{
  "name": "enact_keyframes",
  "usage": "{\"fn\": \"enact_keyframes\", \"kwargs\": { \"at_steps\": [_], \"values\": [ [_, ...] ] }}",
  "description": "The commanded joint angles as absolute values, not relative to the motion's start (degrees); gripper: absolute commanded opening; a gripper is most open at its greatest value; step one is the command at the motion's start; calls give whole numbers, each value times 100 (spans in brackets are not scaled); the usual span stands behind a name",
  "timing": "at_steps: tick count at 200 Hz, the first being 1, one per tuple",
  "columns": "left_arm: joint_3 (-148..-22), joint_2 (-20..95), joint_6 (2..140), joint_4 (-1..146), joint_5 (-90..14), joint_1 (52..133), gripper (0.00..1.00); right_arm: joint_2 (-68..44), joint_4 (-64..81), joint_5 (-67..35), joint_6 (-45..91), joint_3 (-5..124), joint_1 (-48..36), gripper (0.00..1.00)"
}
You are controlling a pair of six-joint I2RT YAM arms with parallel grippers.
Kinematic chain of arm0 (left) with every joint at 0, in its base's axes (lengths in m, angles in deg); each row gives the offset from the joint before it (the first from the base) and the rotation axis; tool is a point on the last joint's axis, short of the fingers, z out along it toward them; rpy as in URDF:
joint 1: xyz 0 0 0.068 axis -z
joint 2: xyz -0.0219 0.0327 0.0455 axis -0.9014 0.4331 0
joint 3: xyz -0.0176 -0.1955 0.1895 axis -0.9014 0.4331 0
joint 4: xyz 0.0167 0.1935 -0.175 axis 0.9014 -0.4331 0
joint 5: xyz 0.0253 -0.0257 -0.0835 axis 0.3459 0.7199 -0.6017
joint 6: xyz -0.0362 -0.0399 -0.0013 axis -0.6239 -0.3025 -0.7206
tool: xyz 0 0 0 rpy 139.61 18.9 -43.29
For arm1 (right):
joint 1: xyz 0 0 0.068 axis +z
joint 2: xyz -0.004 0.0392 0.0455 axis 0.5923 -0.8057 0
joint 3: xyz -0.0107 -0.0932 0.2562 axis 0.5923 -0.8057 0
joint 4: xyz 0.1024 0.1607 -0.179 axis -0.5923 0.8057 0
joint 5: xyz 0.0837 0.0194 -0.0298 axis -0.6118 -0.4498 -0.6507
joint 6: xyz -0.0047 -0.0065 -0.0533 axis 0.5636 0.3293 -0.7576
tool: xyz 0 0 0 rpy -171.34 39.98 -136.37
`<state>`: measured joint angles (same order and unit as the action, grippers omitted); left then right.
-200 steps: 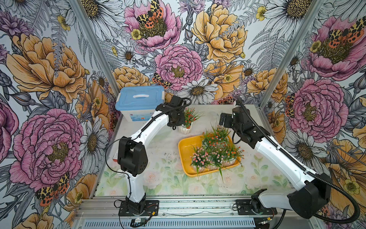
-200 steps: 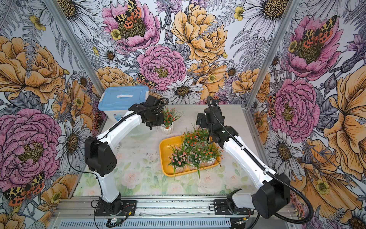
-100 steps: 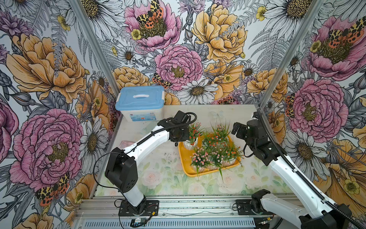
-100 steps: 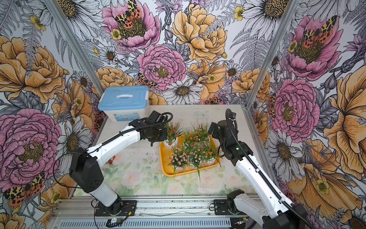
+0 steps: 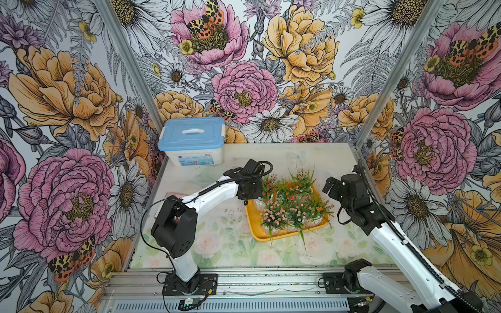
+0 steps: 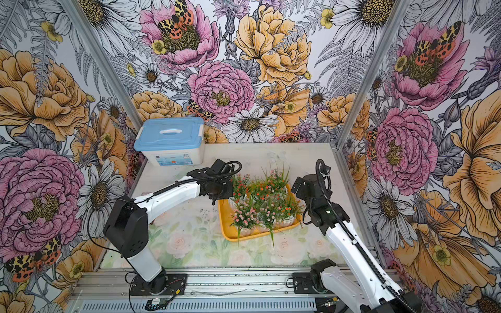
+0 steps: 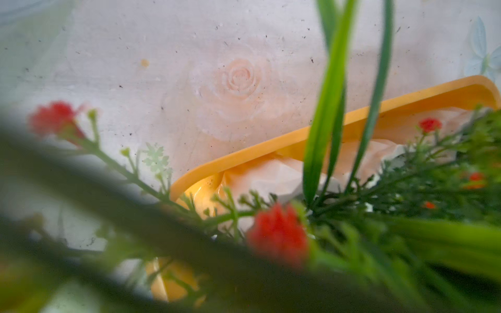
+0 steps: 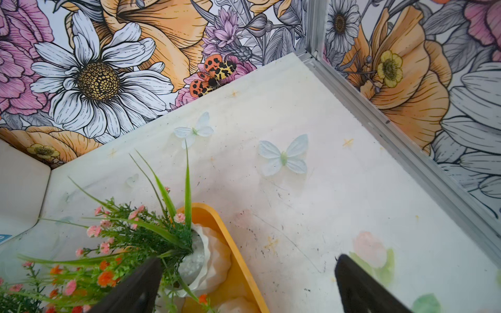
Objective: Put the potted gypsophila into the storage box
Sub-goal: Place the baby's breath potted plant at the storage box.
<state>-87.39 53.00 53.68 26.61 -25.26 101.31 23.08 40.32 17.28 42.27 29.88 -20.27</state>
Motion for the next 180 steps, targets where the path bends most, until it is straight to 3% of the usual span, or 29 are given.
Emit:
{"fn": "enact_keyframes", "kwargs": {
  "at_steps": [1,41,68,125,129,132,135,180],
  "values": [
    [-8643,5262,5084,3219,-2556,10173,3,2473,4058,1717,4322,2904,-2135,99],
    [-8517,5124,5013,3239,-2470,10185,22,2371,4051,1681,4287,2908,-2287,99],
    [-8439,4831,4986,3230,-2347,10161,44,2211,4050,1690,4222,3032,-2385,99],
    [-7835,3476,5046,3221,-2345,9446,62,2126,4069,1793,3854,3306,-2908,99],
    [-7749,3344,5078,3221,-2330,9353,71,2148,4067,1810,3836,3305,-2978,99],
    [-7693,3242,5104,3219,-2323,9270,92,2159,4075,1819,3819,3306,-3037,99],
    [-7632,3144,5144,3221,-2326,9187,98,2185,4076,1834,3809,3297,-3093,99],
    [-6908,1917,6048,3262,-2169,7768,99,2263,4071,1823,3353,3065,-3855,99]
  ]
}}
